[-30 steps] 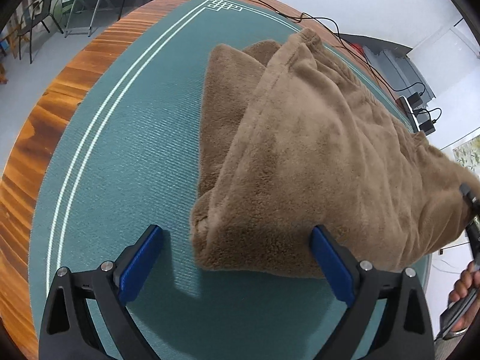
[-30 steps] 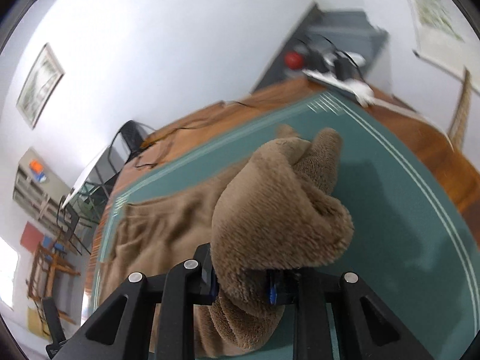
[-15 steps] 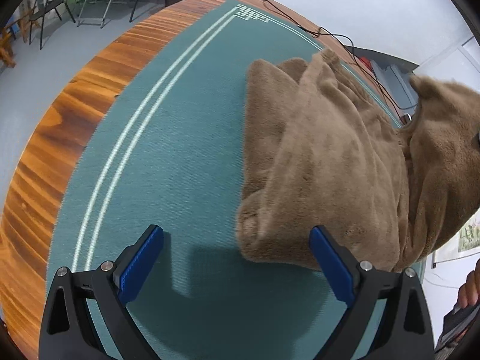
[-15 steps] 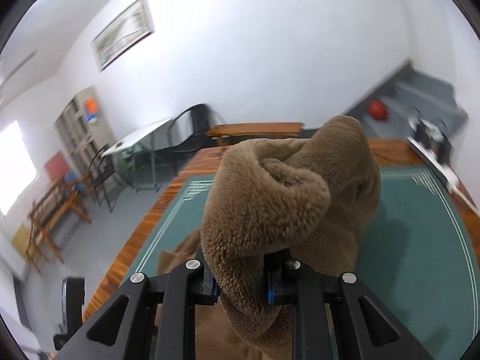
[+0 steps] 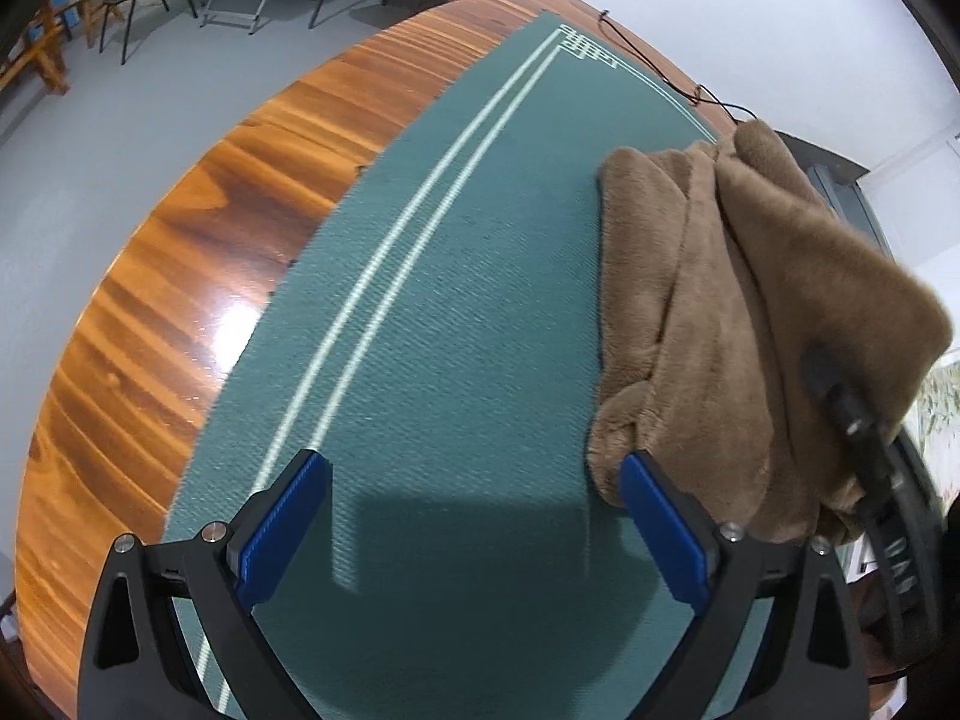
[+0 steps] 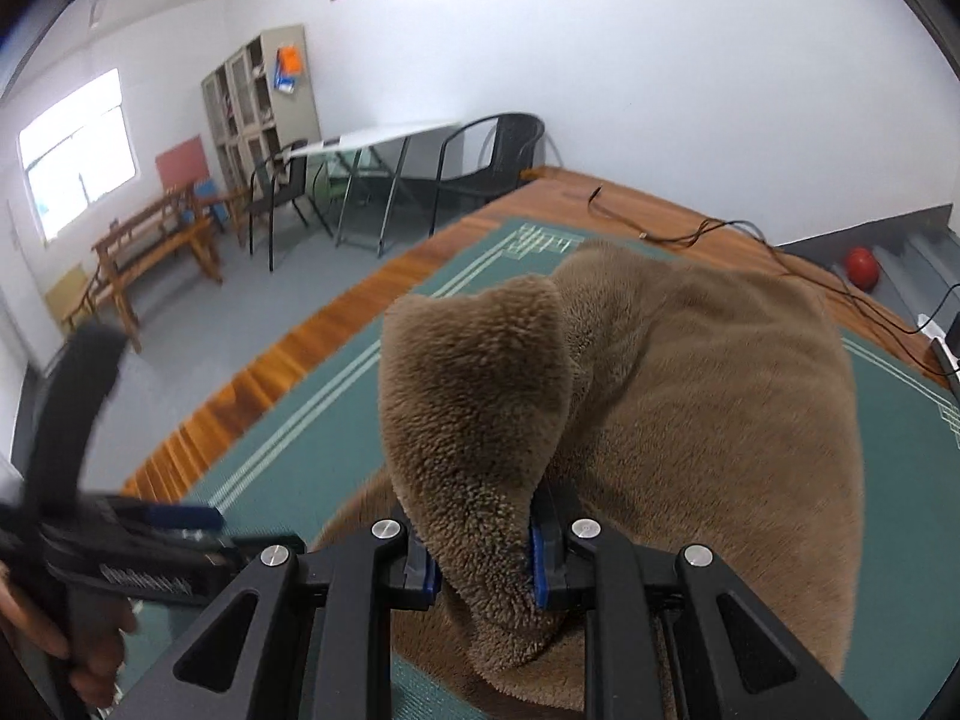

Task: Fold clothes
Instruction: 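Lift the held edge and fold it over the fleece with the right tool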

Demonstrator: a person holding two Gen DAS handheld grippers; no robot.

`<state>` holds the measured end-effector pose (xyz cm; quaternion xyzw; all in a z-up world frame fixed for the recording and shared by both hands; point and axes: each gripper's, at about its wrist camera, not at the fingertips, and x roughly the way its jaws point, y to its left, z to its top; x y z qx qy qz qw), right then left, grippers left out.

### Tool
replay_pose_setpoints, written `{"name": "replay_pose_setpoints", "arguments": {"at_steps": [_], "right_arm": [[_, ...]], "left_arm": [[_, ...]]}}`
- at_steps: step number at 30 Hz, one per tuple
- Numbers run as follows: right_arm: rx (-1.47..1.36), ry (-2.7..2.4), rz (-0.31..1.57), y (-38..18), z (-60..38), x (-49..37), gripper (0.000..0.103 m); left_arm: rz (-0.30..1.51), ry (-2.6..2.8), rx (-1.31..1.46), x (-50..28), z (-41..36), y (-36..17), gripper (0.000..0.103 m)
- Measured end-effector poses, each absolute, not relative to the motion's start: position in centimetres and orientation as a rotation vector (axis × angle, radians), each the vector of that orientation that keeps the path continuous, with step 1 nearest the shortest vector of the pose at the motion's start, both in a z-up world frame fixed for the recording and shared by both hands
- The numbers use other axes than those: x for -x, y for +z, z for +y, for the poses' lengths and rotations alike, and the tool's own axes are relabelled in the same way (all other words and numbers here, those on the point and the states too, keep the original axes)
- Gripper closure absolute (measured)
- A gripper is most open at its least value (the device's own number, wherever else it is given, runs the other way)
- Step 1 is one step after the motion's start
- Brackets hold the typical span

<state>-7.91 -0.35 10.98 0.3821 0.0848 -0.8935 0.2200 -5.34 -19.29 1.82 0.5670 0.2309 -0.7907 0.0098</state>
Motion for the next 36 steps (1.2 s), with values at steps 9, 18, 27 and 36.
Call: {"name": "replay_pose_setpoints", "arguments": {"at_steps": [9,18,27,36], "right_arm": [[-1.063,-2.444,0.329,9.5,-1.1,7.6,0.081],[-1.051,-2.448,0.431,8.6,-1.9,7.5,0.08],[-1.06,-2.421,0.431,8.9,-1.9,7.5,0.068],[-1.084,-2.234,0.263,10.5,-0.8,7.1,0.033]], "left_arm": [[0.695,-2.476,-1.765,5.3,-19.4,2.4,0.004],[0.666,-2.471,-1.788,4.6,-19.4,2.4,0.004],[0.658,-2.463,-1.779,3.5,-20.1,2.8,0.004],[0.638,-2.482,-1.766,3.1,-20.1,3.9,0.004]]}}
